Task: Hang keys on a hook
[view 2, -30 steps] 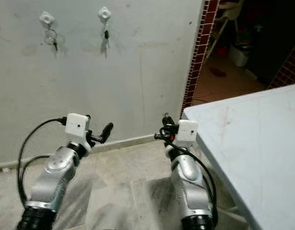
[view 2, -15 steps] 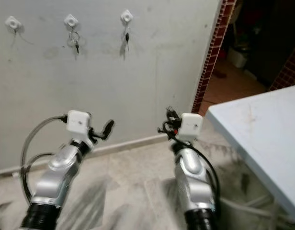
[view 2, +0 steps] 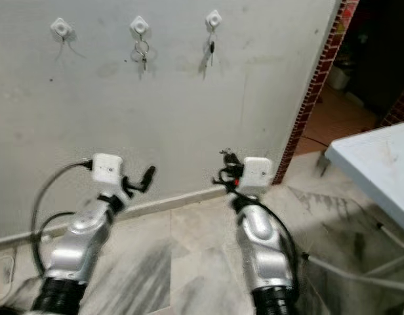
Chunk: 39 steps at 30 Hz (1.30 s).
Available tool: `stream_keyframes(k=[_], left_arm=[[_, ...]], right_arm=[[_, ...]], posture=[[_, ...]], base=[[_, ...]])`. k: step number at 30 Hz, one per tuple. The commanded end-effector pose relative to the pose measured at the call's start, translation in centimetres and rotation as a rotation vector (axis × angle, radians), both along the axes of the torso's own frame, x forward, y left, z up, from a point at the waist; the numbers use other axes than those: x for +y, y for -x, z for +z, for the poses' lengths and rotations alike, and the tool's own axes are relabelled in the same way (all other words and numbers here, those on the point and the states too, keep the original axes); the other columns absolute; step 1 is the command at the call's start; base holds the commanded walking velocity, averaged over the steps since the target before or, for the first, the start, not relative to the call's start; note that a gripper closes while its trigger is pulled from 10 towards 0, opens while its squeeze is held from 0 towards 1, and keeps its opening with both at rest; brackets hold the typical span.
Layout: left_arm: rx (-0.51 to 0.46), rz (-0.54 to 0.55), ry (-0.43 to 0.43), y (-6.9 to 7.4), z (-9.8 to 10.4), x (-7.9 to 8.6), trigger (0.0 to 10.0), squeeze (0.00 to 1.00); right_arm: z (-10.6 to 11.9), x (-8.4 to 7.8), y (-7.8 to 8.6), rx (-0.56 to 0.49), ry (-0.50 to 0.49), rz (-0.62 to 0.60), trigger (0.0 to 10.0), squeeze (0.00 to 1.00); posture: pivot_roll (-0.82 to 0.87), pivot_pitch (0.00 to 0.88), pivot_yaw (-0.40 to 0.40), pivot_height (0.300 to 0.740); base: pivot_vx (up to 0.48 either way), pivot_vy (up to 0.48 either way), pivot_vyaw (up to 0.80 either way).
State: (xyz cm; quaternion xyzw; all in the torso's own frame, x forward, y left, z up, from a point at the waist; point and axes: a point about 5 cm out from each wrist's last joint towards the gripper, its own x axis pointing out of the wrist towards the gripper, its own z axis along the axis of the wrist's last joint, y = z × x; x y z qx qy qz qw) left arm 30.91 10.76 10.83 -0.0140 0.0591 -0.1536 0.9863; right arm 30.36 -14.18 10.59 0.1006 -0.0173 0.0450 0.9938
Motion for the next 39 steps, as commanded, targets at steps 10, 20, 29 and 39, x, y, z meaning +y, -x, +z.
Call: stream_keyframes(k=[10, 20, 29, 39], left_arm=[[-0.052, 0.065, -0.037, -0.49, 0.61, 1.57, 10.0, 0.00], [-0.069, 0.054, -0.028, -0.53, 0.78, 1.46, 10.0, 0.00], [-0.066, 0.028, -0.003, -0.48, 0.76, 1.52, 10.0, 0.00], [-0.068, 0.002, 0.020, -0.33, 0.81, 1.19, 10.0, 0.00]], right_arm=[[0.63, 1.41, -0.50, -0.020, -0.006, 0.047, 10.0, 0.00], [0.95, 1.48, -0.84, -0.036, 0.003, 0.058, 10.0, 0.00], [0.94, 1.58, -0.92, -0.036, -0.003, 0.061, 10.0, 0.00], [1.10, 1.51, -1.02, -0.046, 0.006, 0.056, 10.0, 0.00]], posture=[[0.19, 0.000, -0.032, 0.740], [0.20, 0.000, -0.039, 0.740], [0.20, 0.000, -0.039, 0.740], [0.20, 0.000, -0.035, 0.740]], base=[[0.000, 0.336, 0.00], [0.000, 0.000, 0.53], [0.000, 0.000, 0.25], [0.344, 0.000, 0.00]])
